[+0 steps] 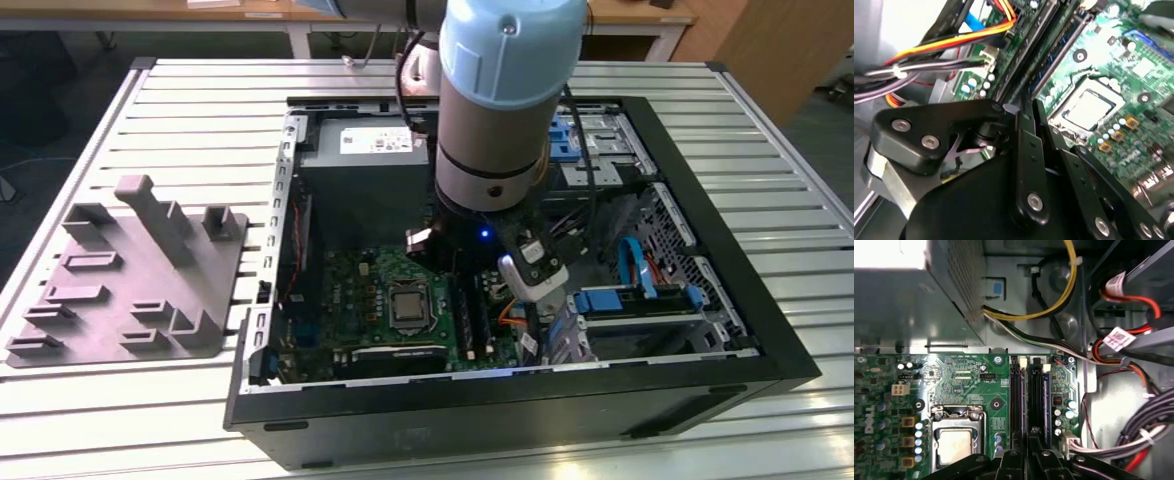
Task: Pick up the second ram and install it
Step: 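Insert the second ram into the second slot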
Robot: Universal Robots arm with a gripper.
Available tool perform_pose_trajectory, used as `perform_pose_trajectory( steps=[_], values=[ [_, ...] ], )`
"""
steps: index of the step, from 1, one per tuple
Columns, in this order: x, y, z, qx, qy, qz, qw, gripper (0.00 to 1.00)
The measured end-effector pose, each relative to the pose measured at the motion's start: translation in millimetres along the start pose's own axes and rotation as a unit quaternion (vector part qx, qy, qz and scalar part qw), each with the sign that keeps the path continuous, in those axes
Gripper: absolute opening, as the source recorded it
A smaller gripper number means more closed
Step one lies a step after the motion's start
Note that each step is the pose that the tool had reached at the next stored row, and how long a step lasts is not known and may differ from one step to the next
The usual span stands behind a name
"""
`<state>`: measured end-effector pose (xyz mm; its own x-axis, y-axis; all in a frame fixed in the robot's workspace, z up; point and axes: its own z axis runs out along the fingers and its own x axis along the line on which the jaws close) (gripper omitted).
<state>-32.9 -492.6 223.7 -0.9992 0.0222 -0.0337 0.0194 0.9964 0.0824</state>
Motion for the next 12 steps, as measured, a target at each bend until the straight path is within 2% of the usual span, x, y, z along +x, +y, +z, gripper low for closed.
perform_pose_trajectory(
  steps=[7, 8, 12],
  values=[
    [-0.9, 2.2, -26.7, -0.0001, 0.0000, 0.000, 1.0000, 0.19],
    [-1.0, 2.4, -28.7, -0.0001, 0.0000, 0.000, 1.0000, 0.19],
    [-1.1, 2.4, -29.2, -0.0001, 0.0000, 0.000, 1.0000, 0.19]
  ],
)
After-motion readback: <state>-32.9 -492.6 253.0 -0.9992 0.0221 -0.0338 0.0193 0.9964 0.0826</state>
